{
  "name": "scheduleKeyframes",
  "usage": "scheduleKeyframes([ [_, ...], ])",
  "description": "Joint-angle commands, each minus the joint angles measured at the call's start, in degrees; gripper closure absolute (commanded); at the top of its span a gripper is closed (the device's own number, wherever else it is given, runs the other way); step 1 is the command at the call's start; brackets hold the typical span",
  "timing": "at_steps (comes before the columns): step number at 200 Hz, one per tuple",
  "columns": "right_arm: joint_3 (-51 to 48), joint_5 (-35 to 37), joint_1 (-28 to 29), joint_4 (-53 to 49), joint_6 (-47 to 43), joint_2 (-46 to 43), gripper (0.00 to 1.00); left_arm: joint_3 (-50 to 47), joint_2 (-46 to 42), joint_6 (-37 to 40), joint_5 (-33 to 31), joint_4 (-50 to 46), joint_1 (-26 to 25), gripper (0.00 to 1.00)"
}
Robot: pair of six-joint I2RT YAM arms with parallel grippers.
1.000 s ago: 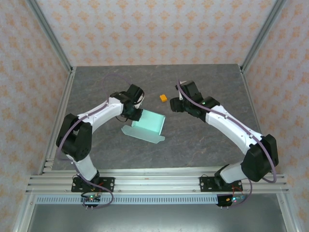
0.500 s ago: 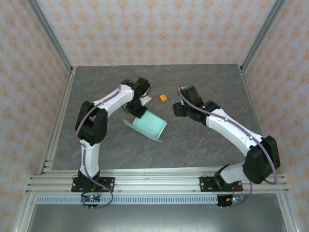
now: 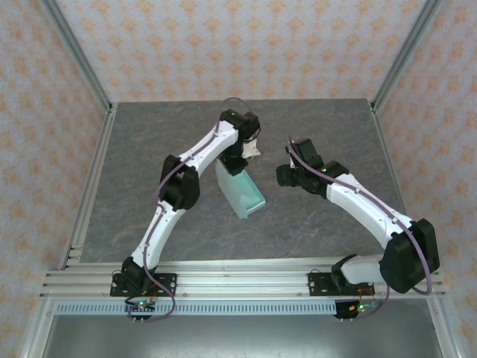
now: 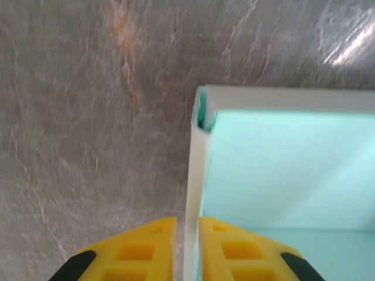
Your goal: Fold the paper box
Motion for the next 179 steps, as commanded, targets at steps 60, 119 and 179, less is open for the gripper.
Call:
scheduleKeyframes([
  [60, -5.9, -6.1, -0.3, 5.0, 6.3, 2.6, 0.46, 7.0, -3.8, 0.3, -4.0, 1.1, -1.7, 0.56],
  [119, -5.0, -6.2, 3.0, 10.7, 7.3, 16.0, 0.53, -6.6, -22.9, -16.9, 0.6, 18.7, 4.3, 0.51],
  [179, -8.7, -12.3, 5.9, 14.6, 9.3, 17.3, 0.60, -54.5, -55.0, -37.1, -3.7, 47.0, 13.5, 0.50],
])
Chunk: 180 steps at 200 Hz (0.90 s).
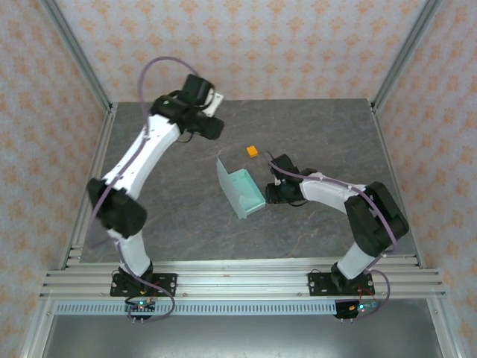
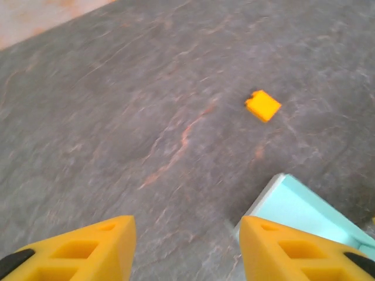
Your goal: Fold the paper box
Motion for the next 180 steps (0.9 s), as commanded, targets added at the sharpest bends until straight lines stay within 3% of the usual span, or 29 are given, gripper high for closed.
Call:
scheduleKeyframes([
  [1, -2.1, -3.4, 2.5, 2.9, 2.3, -0.7, 0.60, -14.9, -7.2, -11.8, -3.1, 13.0, 1.5, 0.49],
  [28, -2.9, -6.8, 5.5, 8.1, 6.6, -0.7, 0.60, -30.2, -17.0, -16.4, -8.9, 20.1, 3.4, 0.48],
  [58, -0.1, -8.0, 10.3, 13.0, 9.7, 2.1, 0.60, -43.8, -26.1, -22.0, -10.3, 25.4, 8.8, 0.47],
  [89, 2.5, -5.3, 11.1, 9.3, 7.4, 1.8, 0.60, -54.2, -33.7, -25.7, -10.9, 28.8, 11.8, 0.45],
  [112, 2.1, -0.8, 9.8, 4.4, 2.9, -3.2, 0.58, -59.1, -36.6, -27.3, -6.8, 29.8, 11.8, 0.44],
  [135, 1.2, -1.0, 5.8, 5.1, -0.4, -6.6, 0.56, -64.1, -38.2, -29.2, -0.3, 32.3, 11.7, 0.45],
  [180, 5.6, 0.5, 3.3, 6.8, -5.5, -0.9, 0.56, -68.4, -40.7, -29.4, 2.6, 33.2, 10.7, 0.45],
])
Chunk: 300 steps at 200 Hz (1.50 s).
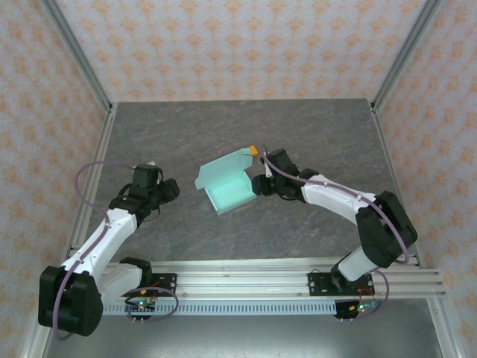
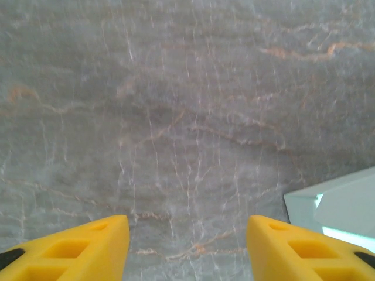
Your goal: Fold the paper box
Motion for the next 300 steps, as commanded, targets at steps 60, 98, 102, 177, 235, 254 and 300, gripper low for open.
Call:
scheduleKeyframes([
  [60, 6.1, 3.9, 2.4, 4.4, -4.0, 10.2, 0.62, -1.4, -2.0, 0.0, 2.6, 3.1, -0.9, 0.45],
  [98, 8.0, 9.5, 4.3, 3.2, -4.4, 13.3, 0.72, -1.4, -1.5, 0.7, 3.2, 3.0, -1.3, 0.45],
  [102, 8.1, 10.3, 4.6, 3.1, -4.5, 13.5, 0.73, -1.4, -1.5, 0.8, 3.2, 2.9, -1.4, 0.45],
  [177, 10.6, 18.4, 7.8, -1.1, -5.6, 16.2, 0.84, -2.4, -1.8, 1.3, 3.2, 3.0, -2.2, 0.45],
  [235, 11.5, 21.3, 8.9, -3.2, -5.6, 17.7, 0.85, -2.8, -1.8, 1.5, 3.0, 3.2, -2.5, 0.45],
  [254, 13.2, 25.0, 9.9, -6.3, -5.6, 18.9, 0.88, -2.9, -1.7, 1.4, 3.0, 3.3, -2.6, 0.45],
  [300, 15.8, 33.6, 12.3, -11.7, -4.0, 21.7, 0.91, -3.6, -1.3, 1.3, 2.6, 4.1, -3.1, 0.45],
])
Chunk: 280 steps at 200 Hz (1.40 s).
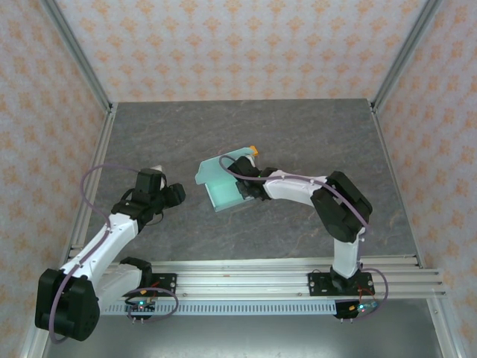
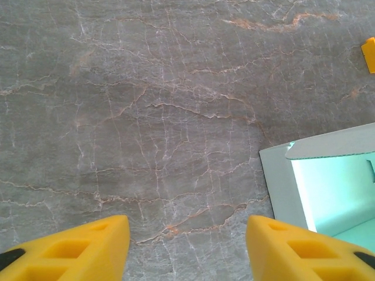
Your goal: Fold the paper box
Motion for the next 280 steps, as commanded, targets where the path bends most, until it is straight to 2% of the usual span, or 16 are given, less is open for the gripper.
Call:
scheduleKeyframes([
  [1, 1.5, 8.4, 1.2, -6.6, 0.8, 2.2, 0.91, -1.1, 0.3, 1.0, -0.6, 1.5, -0.5, 0.45],
  [73, 3.7, 16.9, 2.2, -10.0, 3.4, 3.7, 0.92, -2.4, 1.5, -1.0, -1.0, 3.2, -2.7, 0.45],
  [114, 4.5, 15.3, 2.3, -10.1, 5.3, 4.4, 0.92, -2.3, 3.0, -1.0, -1.7, 4.0, -3.7, 0.45],
  [151, 5.1, 10.0, 2.4, -9.1, 7.9, 4.4, 0.89, -2.0, 3.8, -0.5, -2.0, 4.5, -4.0, 0.45],
  [183, 5.8, 8.9, 2.4, -8.6, 9.1, 3.6, 0.83, -1.9, 4.4, -0.3, -1.7, 5.0, -4.1, 0.45],
  [280, 2.7, 5.8, 2.4, -6.2, 12.0, -4.9, 0.57, -1.0, 5.4, 0.3, -0.4, 5.6, -4.9, 0.44],
])
